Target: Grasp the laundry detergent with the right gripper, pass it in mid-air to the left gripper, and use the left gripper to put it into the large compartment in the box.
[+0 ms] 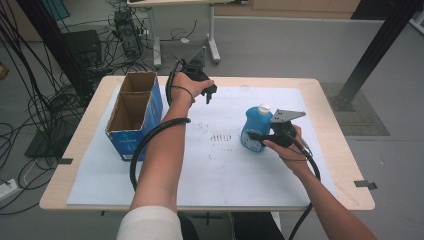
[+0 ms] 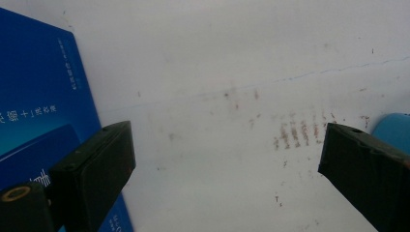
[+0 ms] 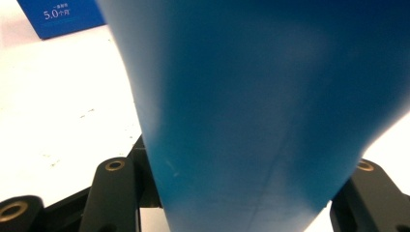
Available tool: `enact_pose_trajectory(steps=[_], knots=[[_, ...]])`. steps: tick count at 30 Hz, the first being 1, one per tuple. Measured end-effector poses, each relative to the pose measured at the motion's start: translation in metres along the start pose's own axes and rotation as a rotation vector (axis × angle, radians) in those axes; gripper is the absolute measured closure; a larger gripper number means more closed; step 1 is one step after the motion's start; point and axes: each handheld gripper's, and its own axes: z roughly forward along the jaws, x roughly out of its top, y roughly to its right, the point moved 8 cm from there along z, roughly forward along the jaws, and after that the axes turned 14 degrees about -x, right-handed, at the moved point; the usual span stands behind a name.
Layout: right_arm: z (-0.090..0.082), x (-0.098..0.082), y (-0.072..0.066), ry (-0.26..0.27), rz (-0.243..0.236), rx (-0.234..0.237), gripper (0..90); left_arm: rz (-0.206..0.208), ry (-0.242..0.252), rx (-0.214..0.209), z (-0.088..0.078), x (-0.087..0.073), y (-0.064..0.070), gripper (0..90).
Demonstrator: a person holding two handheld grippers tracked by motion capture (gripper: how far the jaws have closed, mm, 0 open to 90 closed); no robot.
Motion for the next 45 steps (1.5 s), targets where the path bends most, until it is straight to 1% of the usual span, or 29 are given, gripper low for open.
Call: enact_pose_trajectory(steps=[15,19,22,32,45], knots=[[-0.0002,0.0001,-0.0004,-0.004,-0.003,-0.004,42.6,0.006,0.008,0.001,-0.0031,0.0011,0.0033,6.1],[-0.0003,-0.0001,-0.0006,-0.004,-0.004,-0.005,42.6,0.009,0.003,0.002,-0.0017,0.0,0.004,6.1],[-0.0003,-0.0001,-0.0007,-0.003,-0.005,-0.006,42.6,0.008,-0.004,0.004,0.0,-0.0013,0.0033,6.1],[-0.0002,-0.0001,-0.001,-0.003,-0.001,-0.011,42.7,-0.005,0.009,0.002,-0.0041,-0.0036,-0.0024,6.1],[-0.0004,-0.0001,-0.0011,-0.006,0.0,-0.013,43.2,0.0,0.018,-0.001,-0.0057,-0.0035,-0.0027,6.1]])
